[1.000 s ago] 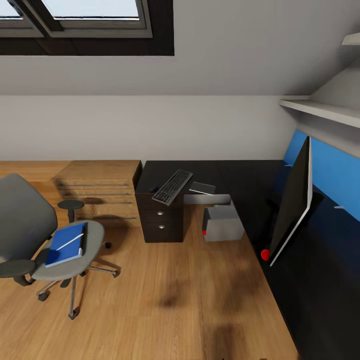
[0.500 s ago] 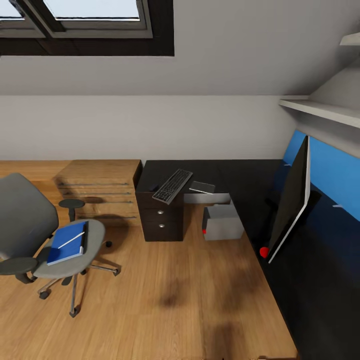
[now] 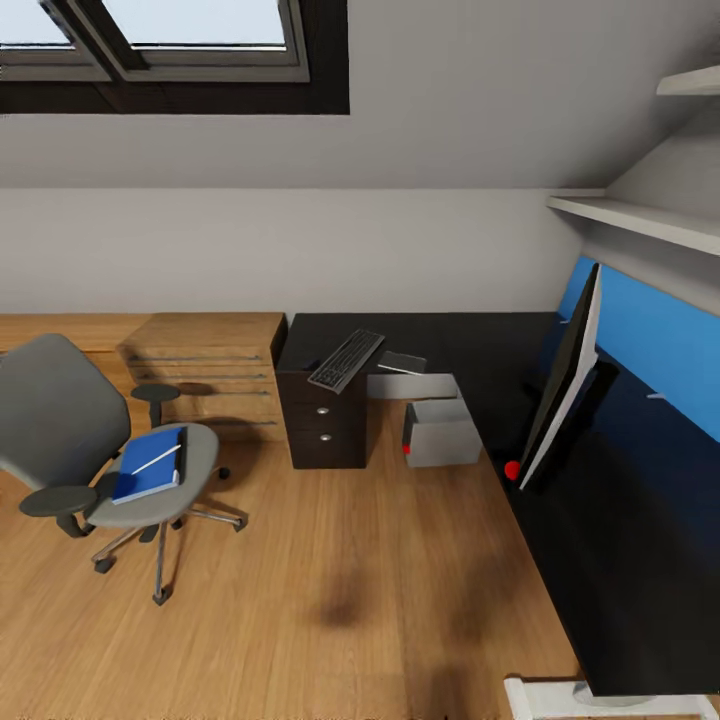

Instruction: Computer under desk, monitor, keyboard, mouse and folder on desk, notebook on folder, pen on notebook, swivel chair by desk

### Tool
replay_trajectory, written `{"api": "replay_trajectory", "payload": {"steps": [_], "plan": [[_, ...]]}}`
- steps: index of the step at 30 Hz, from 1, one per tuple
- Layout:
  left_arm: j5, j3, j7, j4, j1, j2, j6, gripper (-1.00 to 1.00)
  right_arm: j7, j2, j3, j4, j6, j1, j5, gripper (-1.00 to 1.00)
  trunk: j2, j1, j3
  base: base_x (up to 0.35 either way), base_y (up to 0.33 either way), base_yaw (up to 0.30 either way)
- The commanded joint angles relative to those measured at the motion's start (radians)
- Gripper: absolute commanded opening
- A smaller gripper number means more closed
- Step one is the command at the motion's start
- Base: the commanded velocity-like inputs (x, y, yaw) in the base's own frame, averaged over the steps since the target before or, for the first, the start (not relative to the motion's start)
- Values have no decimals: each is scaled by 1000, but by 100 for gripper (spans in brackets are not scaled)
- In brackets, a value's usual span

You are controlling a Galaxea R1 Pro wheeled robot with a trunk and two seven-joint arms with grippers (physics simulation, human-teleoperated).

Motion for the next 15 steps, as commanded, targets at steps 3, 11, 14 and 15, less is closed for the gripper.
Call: {"api": "replay_trajectory", "payload": {"steps": [3, 11, 14, 15], "plan": [[10, 2, -9, 1, -1, 0, -2, 100, 2, 0, 7, 1, -2, -1, -13, 100, -2, 0, -2, -82, 0, 0], [10, 2, -9, 1, -1, 0, -2, 100, -1, -1, 3, -5, 0, -1, -17, 100, -2, 0, -2, -27, 0, 0], [10, 2, -9, 1, -1, 0, -2, 100, -2, -2, 2, -9, 5, -1, -17, 100, -2, 0, -2, -7, 0, 0], [10, 2, -9, 1, -1, 0, -2, 100, -3, -3, 1, -13, 8, -1, -17, 100, -2, 0, -2, -4, 0, 0]]}}
